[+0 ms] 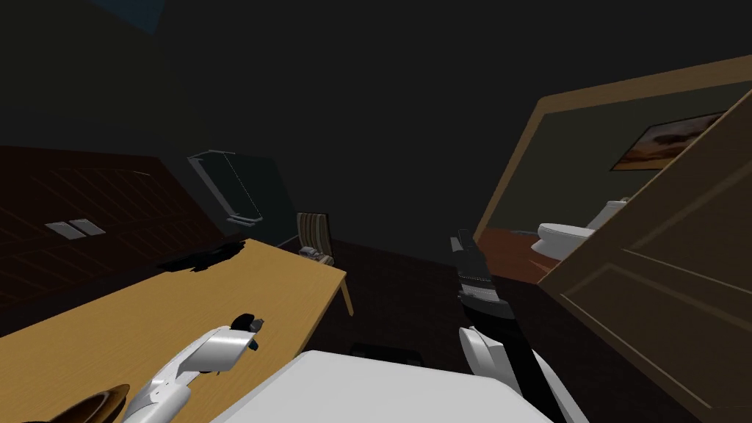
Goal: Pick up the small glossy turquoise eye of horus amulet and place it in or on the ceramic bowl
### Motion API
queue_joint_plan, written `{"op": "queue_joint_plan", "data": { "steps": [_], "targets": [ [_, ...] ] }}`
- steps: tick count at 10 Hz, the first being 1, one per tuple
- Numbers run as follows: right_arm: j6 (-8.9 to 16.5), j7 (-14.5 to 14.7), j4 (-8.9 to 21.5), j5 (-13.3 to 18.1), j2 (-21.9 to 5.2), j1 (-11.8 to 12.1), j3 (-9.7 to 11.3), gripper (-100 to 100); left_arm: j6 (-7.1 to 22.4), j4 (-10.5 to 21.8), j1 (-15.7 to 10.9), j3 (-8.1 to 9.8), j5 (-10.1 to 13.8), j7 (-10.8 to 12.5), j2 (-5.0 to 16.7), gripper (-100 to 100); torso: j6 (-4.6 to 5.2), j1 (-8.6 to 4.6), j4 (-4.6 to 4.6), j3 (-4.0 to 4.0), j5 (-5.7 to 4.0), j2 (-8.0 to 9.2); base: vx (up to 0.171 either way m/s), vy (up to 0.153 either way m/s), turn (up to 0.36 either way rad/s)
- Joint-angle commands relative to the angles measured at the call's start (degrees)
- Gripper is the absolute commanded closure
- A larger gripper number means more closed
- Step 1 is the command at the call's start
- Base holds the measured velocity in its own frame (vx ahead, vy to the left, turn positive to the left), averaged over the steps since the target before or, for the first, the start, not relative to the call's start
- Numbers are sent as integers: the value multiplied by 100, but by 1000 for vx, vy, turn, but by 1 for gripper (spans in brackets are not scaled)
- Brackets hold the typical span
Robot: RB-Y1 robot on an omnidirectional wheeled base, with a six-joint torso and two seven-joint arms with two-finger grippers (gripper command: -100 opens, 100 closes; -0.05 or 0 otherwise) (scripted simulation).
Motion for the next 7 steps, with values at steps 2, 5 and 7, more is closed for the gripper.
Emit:
{"op": "queue_joint_plan", "data": {
  "steps": [2,5,7],
  "targets": [
    [0,0,0,0,0,0,0,0,140,232,-187,285,253,-352,108,100,0,-11,1,3,-1,7,-170,-113,-167],
    [0,0,0,0,0,0,0,0,265,554,-396,594,577,-733,258,100,1,11,0,0,1,0,-144,-62,-173],
    [0,0,0,0,-1,0,-1,0,332,782,-508,772,817,-970,384,100,-3,14,0,2,0,3,-156,-52,-138]
  ]
}}
